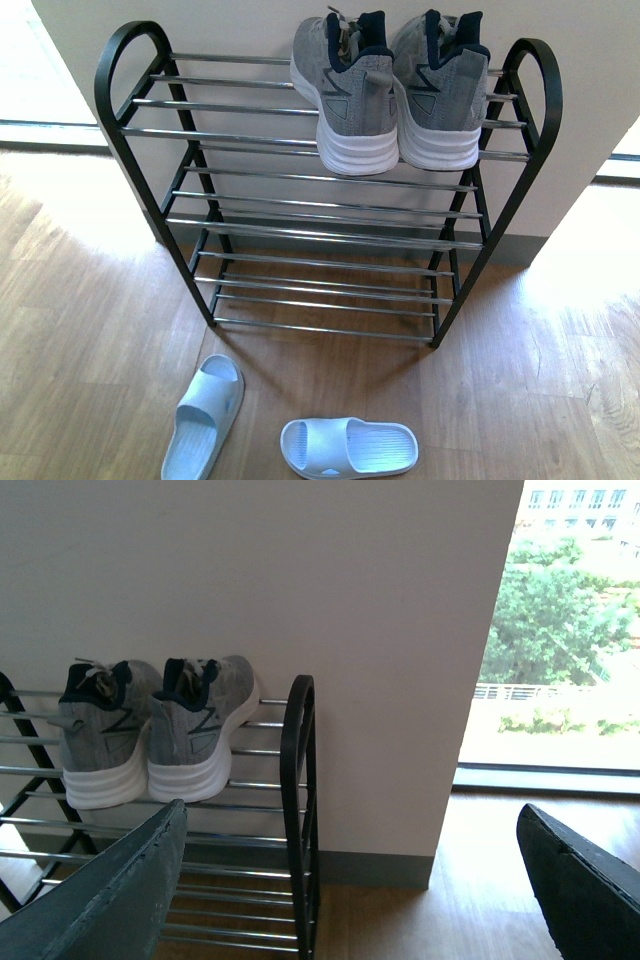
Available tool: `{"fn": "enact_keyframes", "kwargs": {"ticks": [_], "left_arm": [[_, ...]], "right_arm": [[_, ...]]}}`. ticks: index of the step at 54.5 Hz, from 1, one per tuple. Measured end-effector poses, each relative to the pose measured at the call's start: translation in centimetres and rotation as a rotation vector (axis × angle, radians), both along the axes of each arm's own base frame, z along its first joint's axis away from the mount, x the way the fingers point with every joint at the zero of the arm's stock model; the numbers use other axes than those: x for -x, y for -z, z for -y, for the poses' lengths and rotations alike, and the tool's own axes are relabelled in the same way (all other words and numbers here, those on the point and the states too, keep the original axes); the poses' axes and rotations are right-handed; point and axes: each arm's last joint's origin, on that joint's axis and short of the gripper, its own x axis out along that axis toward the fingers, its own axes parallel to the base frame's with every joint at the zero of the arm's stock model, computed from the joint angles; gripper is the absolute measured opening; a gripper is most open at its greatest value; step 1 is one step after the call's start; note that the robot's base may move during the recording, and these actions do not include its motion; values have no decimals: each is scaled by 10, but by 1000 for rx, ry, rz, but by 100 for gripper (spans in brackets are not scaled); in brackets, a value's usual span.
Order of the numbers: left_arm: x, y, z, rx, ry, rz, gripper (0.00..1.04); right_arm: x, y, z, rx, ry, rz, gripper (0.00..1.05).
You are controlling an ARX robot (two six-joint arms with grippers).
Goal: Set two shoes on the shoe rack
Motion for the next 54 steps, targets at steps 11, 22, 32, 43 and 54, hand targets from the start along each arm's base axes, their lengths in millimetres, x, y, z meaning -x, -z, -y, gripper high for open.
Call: {"fn": "enact_keyframes", "kwargs": {"ticks": [11,22,32,43,54], "left_arm": [[4,1,0,0,0,-3,1],[13,4,0,0,-2,-19,1],[13,4,0,0,-2,-18,1],[13,4,0,0,-2,-18,22],[13,4,0,0,-2,-18,68]], "right_arm": [[0,0,0,0,0,0,96],[0,0,0,0,0,0,96],[0,0,0,0,0,0,96],[0,0,0,0,0,0,96],[0,0,0,0,0,0,96]]}}
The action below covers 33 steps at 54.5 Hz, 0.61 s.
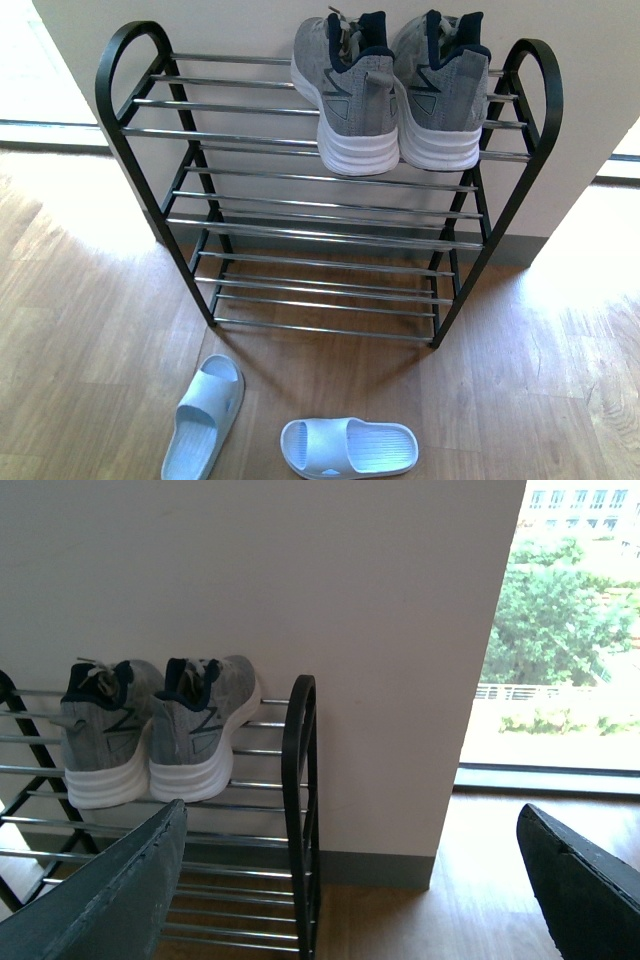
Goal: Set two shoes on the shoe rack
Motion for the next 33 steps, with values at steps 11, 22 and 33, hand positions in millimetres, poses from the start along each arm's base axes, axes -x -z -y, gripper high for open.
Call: {"fn": "enact_keyframes", "kwargs": {"ticks": [11,22,33], "left_arm": [[0,0,0,-3,0,0,95],[0,0,0,-3,1,0,95],[0,0,0,-3,1,0,95]], "right_arm": [[0,0,0,0,0,0,96],[0,0,0,0,3,0,96],[0,0,0,0,3,0,96]]}}
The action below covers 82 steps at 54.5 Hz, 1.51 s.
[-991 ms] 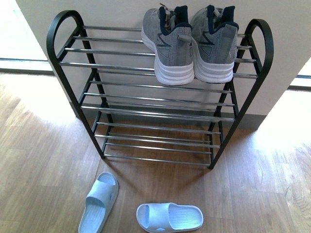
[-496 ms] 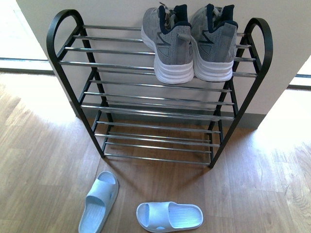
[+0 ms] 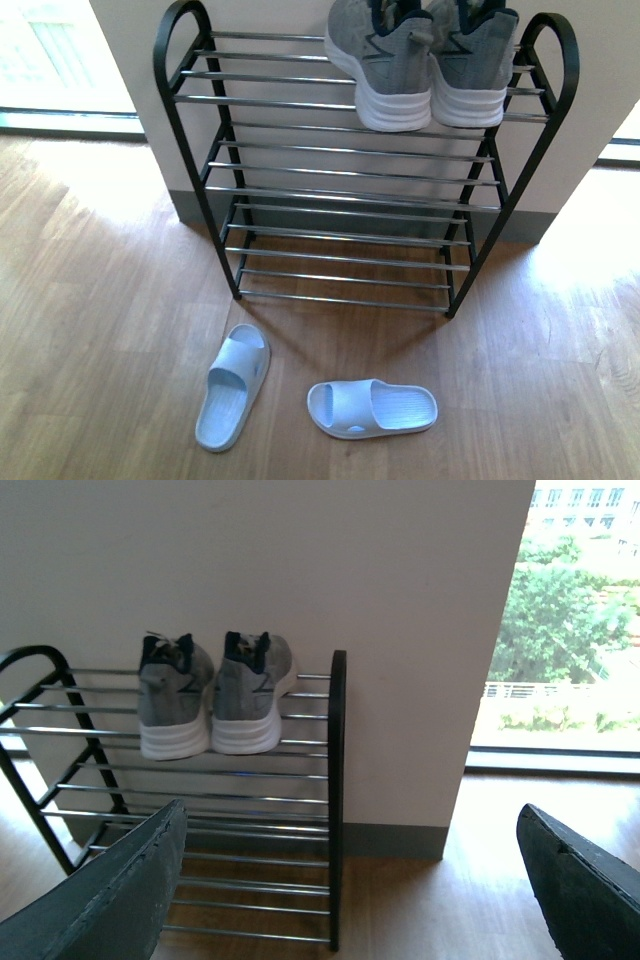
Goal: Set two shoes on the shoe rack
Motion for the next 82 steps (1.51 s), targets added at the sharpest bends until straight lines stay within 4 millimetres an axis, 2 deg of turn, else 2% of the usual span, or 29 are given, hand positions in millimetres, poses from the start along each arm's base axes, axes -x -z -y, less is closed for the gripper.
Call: {"fn": "enact_keyframes", "kwargs": {"ticks": [82], "left_arm": [[0,0,0,0,-1,0,95]], "right_arm": [[0,0,0,0,-3,2,96]]}}
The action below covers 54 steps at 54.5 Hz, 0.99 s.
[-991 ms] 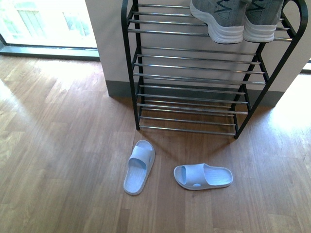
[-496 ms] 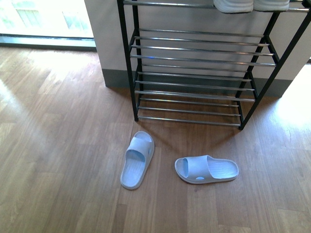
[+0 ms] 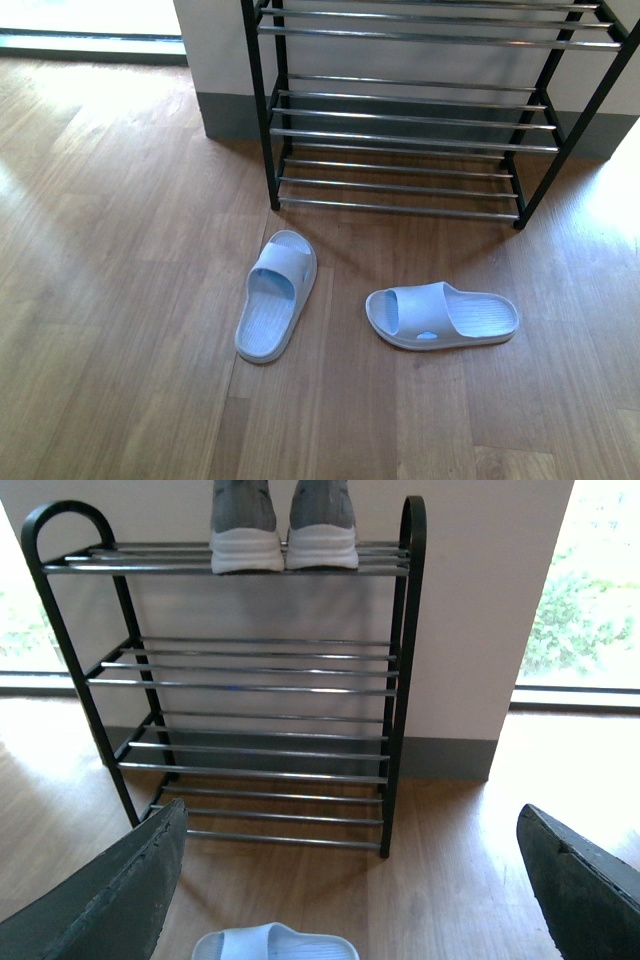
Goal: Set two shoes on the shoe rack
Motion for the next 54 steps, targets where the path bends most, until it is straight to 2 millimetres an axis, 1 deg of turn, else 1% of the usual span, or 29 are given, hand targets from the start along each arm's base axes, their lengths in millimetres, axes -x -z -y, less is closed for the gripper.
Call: {"fn": "enact_keyframes", "kwargs": {"ticks": [23,25,27,33,39,42,45,49,50,53,54], "left_arm": [[0,0,0,0,0,0,95],[0,0,0,0,0,0,95],[0,0,0,0,0,0,95],[0,0,0,0,0,0,95],[0,0,0,0,0,0,95],[0,0,0,0,0,0,95],[0,0,0,0,0,0,95],[0,0,0,0,0,0,95],[0,0,0,0,0,0,95],[0,0,0,0,0,0,95],[0,0,0,0,0,0,95]], "right_arm": [[0,0,0,0,0,0,96],[0,0,0,0,-10,-8,96],[-1,1,-1,1,-64,-26,96],[-12,3,-5,8,-137,-109,96],[-32,1,-13,23,-195,-172,96],[-46,2,-19,34,-225,-203,96],[-66,6,-26,56,-259,-243,96],[-92,16,-36,94,-287,-297,96],[-96,18,-37,97,-291,-305,96],[-119,33,-46,127,-317,-359,96],[-123,36,-47,131,-321,-369,96]]}}
